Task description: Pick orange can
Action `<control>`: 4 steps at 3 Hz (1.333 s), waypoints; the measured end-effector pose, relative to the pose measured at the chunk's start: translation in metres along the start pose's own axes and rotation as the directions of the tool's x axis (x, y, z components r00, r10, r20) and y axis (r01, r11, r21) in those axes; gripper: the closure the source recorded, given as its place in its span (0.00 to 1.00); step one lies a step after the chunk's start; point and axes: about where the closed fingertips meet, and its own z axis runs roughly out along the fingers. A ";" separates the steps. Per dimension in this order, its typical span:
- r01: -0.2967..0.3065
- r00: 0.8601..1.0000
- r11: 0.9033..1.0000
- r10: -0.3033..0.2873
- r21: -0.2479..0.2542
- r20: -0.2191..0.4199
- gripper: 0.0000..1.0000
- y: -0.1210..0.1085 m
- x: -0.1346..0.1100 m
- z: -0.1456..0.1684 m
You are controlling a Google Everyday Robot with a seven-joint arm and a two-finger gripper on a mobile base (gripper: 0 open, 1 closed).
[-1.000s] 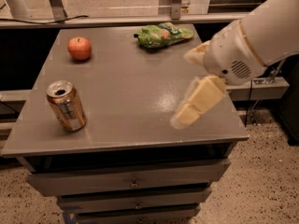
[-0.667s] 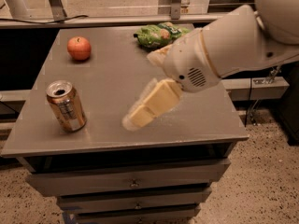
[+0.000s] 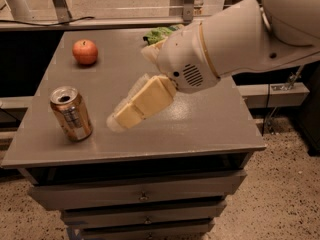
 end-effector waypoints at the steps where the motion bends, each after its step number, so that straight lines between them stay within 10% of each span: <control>1: 0.017 0.999 1.000 -0.017 0.007 0.034 0.00 0.007 0.006 0.013; 4: 0.085 0.962 0.996 -0.092 0.038 0.257 0.00 -0.011 0.038 0.106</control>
Offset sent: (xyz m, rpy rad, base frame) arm 0.0174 0.0400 -0.0873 0.1756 -0.1211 0.0105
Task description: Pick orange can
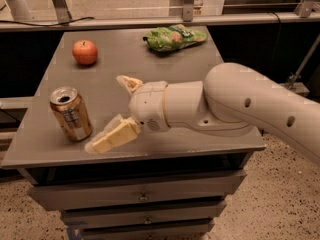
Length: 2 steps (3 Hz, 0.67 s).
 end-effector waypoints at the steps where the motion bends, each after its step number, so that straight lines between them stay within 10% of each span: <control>1: 0.000 0.997 1.000 0.000 0.000 0.074 0.00 -0.005 0.013 0.030; 2: -0.019 0.991 1.000 0.017 0.012 0.135 0.18 -0.008 0.026 0.052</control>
Offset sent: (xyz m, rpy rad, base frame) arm 0.0354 0.0548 -0.0630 0.2237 -0.0114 -0.0230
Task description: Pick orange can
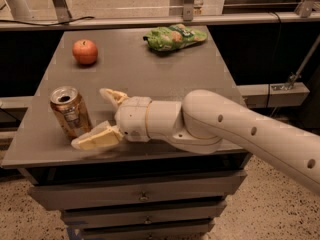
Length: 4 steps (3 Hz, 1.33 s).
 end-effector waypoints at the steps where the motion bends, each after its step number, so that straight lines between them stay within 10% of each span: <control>1: -0.027 0.996 0.999 0.024 0.026 0.085 0.42 -0.004 0.005 0.022; 2: -0.065 0.989 0.997 0.059 0.034 0.138 0.65 -0.005 0.003 0.044; 4: -0.116 0.981 0.993 0.109 0.034 0.158 0.42 -0.004 0.000 0.058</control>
Offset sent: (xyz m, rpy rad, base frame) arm 0.0252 0.0649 -0.0123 0.2243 0.0568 -0.0527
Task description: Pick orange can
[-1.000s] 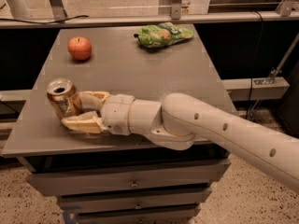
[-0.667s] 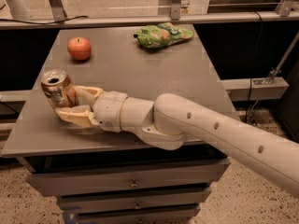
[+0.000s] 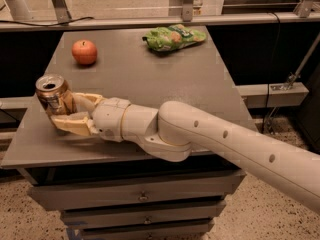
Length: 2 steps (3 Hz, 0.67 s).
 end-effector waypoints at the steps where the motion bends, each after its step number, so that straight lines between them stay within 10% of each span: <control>1: -0.011 1.000 1.000 0.011 0.005 -0.005 0.18 0.000 0.002 0.001; 2: -0.016 1.000 1.000 0.016 0.011 -0.013 0.00 0.000 0.003 -0.001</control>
Offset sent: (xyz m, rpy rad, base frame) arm 0.0014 -0.0063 -0.0061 -0.0162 0.0283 -0.0232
